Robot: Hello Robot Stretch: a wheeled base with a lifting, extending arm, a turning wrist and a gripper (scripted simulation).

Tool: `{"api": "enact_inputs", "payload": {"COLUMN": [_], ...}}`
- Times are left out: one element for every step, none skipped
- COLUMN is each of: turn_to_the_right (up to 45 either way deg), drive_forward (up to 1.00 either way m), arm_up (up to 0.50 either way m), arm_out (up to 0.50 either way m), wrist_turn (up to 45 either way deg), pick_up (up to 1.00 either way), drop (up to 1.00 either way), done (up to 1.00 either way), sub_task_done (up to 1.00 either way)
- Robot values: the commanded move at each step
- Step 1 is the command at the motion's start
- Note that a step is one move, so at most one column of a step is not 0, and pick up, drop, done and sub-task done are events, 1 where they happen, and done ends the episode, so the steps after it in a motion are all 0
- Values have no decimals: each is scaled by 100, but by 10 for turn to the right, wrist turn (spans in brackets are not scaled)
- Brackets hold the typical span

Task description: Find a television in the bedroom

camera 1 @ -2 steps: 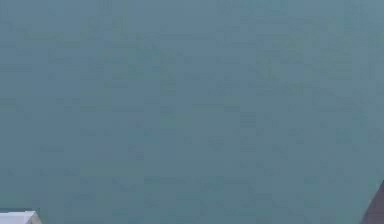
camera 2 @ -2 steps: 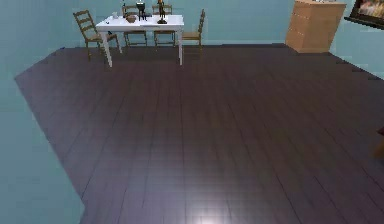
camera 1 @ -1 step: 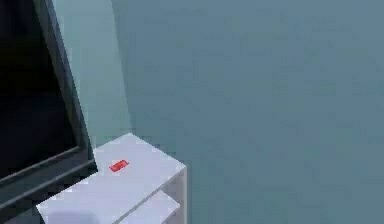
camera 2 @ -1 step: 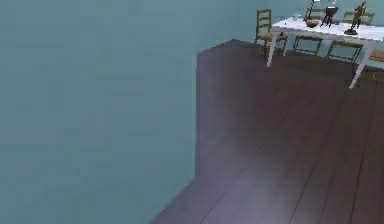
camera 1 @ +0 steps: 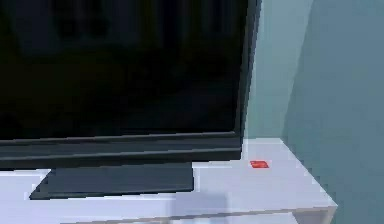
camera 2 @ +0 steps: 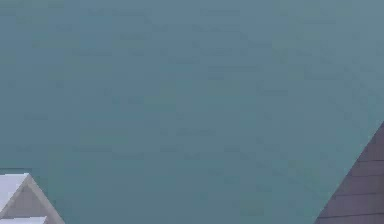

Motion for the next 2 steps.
{"api": "enact_inputs", "payload": {"turn_to_the_right": [-210,0], "drive_forward": [0,0], "arm_up": [0,0], "arm_out": [0,0], "wrist_turn": [0,0], "pick_up": [0,0], "drop": [0,0], "done": [0,100], "sub_task_done": [0,0]}}
